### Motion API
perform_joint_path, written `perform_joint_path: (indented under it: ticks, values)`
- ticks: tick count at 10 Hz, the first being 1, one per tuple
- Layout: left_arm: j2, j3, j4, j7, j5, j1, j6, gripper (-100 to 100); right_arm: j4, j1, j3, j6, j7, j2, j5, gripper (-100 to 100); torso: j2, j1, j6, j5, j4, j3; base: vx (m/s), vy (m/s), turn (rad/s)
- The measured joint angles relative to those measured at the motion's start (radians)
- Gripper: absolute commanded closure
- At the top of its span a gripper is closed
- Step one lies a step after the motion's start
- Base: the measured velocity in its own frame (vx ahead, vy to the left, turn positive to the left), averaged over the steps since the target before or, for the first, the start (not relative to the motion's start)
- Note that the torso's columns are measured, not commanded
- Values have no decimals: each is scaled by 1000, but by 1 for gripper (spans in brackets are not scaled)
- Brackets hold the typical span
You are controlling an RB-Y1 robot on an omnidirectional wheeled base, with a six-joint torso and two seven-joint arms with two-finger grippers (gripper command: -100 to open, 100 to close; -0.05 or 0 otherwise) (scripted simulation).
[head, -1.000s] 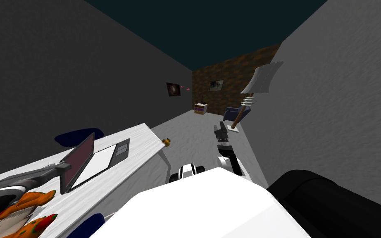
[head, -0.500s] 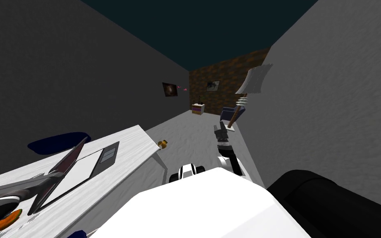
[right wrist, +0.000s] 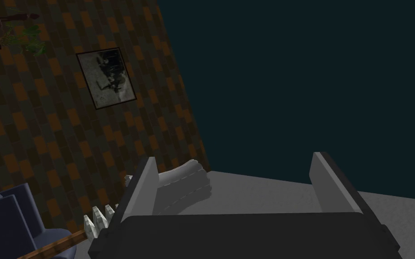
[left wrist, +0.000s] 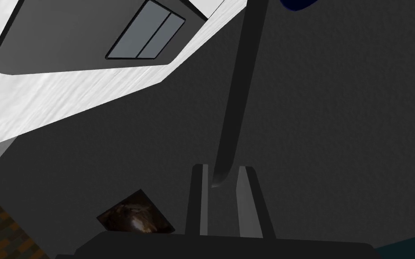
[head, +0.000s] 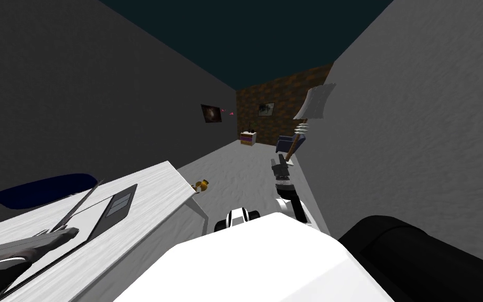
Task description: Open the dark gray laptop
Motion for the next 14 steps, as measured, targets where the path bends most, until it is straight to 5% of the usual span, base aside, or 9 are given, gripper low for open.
perform_joint_path:
  ticks: [2,3,12,13,14]
  values:
    - [-15,-4,-3,-11,-23,-5,16,100,0,0,0,0,0,0,0,0,3,1,0,0,1,2,-27,-1,-110]
    - [-40,-14,17,-29,-55,-34,32,-100,0,0,0,0,0,0,0,0,3,2,0,2,0,2,-14,-19,27]
    - [146,17,-32,14,94,80,34,-100,0,0,0,0,0,0,0,0,1,-1,0,1,0,1,20,-20,48]
    - [149,18,-33,15,96,81,34,0,0,0,0,0,0,0,0,0,1,0,0,1,0,1,0,0,0]
    - [148,18,-33,15,96,81,34,0,0,0,0,0,0,0,0,0,1,1,0,1,0,1,0,0,0]
